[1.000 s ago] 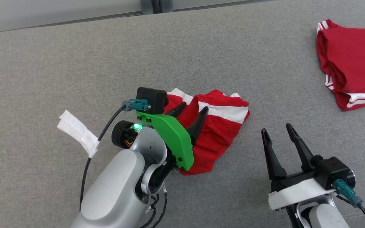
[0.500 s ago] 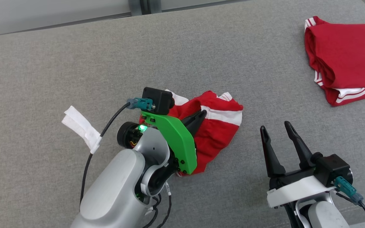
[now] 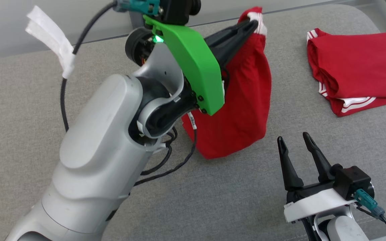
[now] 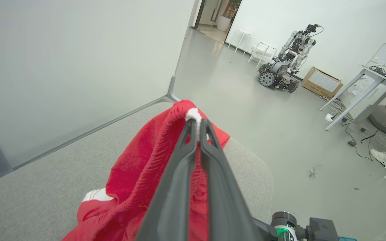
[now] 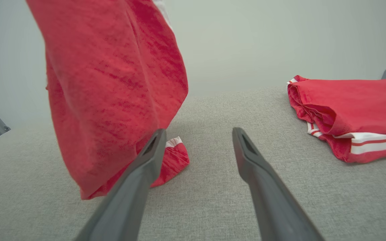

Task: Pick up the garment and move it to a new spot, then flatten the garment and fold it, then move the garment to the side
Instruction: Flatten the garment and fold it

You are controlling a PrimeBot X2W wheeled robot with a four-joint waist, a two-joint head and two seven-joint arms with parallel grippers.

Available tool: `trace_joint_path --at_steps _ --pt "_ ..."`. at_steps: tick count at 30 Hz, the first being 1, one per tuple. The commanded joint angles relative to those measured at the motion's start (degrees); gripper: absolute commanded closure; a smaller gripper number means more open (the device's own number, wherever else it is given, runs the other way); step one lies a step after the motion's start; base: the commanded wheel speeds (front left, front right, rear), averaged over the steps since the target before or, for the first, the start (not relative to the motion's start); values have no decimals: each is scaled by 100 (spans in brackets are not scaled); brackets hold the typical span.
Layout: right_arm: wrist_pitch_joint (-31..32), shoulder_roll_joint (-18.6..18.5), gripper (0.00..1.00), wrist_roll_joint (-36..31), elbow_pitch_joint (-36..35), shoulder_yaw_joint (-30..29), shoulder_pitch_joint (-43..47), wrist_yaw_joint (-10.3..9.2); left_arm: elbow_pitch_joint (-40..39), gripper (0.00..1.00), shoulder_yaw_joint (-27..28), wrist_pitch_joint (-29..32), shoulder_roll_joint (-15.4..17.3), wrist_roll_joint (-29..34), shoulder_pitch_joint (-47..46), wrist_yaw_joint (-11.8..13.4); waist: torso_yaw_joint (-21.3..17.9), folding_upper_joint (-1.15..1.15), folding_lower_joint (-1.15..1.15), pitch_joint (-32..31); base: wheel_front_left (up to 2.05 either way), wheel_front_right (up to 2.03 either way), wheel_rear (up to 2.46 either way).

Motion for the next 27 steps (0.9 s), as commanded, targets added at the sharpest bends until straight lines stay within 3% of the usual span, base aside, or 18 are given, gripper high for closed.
trace_joint_path --at_steps 1,6,13,17,22,27 --pt "0 -1 0 -19 1 -21 86 -10 -42 100 81 27 -2 -96 -143 9 23 0 0 -156 0 0 0" --pt "0 -1 0 -128 -87 -102 197 -10 -353 100 392 93 285 -339 161 131 213 0 0 -233 0 0 0" --pt "0 -127 0 -319 -252 -325 406 -11 -1357 100 793 -42 1396 -474 2293 467 728 0 0 -134 0 0 0" --pt "0 -340 0 -291 -241 -294 497 -10 -1453 100 925 -388 1787 -402 3446 470 1083 0 0 -46 0 0 0" --pt "0 -550 0 679 62 69 368 -8 -826 100 977 -1005 1885 -189 4065 310 1382 0 0 -8 0 0 0" --pt "0 -1251 0 1929 338 722 -43 -10 107 100 921 -1637 1821 227 4042 162 1499 0 0 -27 0 0 0"
